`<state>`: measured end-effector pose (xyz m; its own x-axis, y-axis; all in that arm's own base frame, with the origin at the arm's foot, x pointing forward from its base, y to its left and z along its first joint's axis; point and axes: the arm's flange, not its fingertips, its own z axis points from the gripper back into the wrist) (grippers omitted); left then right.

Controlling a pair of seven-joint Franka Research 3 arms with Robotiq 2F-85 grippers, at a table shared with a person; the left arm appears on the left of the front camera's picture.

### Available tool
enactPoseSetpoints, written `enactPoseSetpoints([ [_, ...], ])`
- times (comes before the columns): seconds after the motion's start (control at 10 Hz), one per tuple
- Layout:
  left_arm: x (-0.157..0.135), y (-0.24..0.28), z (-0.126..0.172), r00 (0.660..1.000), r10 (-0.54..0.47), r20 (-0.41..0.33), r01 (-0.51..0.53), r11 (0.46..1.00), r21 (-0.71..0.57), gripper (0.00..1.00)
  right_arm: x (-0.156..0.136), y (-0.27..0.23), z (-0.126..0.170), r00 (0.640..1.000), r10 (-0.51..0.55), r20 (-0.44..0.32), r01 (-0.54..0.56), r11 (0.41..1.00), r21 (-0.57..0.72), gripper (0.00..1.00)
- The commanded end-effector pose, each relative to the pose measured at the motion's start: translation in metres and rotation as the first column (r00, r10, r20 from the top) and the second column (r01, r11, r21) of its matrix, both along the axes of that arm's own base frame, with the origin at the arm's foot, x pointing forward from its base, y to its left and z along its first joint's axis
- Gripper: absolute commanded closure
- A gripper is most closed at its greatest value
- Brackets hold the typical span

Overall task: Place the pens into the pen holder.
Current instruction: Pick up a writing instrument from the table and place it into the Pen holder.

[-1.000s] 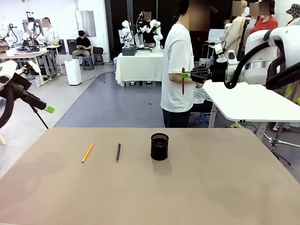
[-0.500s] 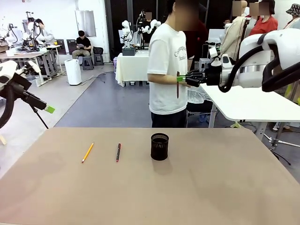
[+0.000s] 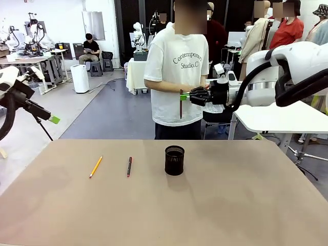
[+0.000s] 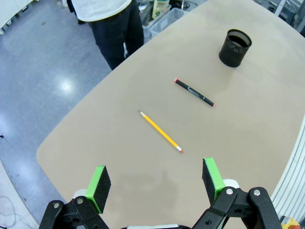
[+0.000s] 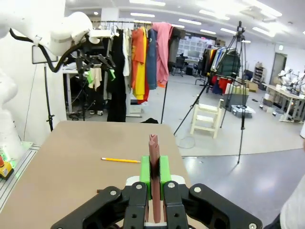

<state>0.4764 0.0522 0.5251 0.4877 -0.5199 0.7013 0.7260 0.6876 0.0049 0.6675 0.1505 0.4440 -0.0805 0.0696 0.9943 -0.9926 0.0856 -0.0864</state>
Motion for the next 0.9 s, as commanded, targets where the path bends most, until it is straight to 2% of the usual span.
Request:
enactPoseSetpoints([
  [0.0,0.000,0.001,0.000,1.000,-0.005,0.004,0.005,1.000,0.004,0.00,-0.014,0.012,-0.013,0.999,0.041,0.016,-0.041,0.999,0.018,1.00],
  [0.4,0.000,0.001,0.000,1.000,-0.005,0.004,0.005,1.000,0.004,0.00,-0.032,0.038,-0.041,0.990,0.124,-0.072,-0.123,0.992,0.020,1.00],
  [0.7,0.000,0.001,0.000,1.000,-0.005,0.004,0.005,1.000,0.004,0.00,-0.037,0.034,-0.041,0.986,0.134,-0.098,-0.132,0.991,0.032,1.00],
  [0.8,0.000,0.001,0.000,1.000,-0.005,0.004,0.005,1.000,0.004,0.00,-0.034,0.028,-0.035,0.979,0.139,-0.149,-0.134,0.990,0.046,1.00],
])
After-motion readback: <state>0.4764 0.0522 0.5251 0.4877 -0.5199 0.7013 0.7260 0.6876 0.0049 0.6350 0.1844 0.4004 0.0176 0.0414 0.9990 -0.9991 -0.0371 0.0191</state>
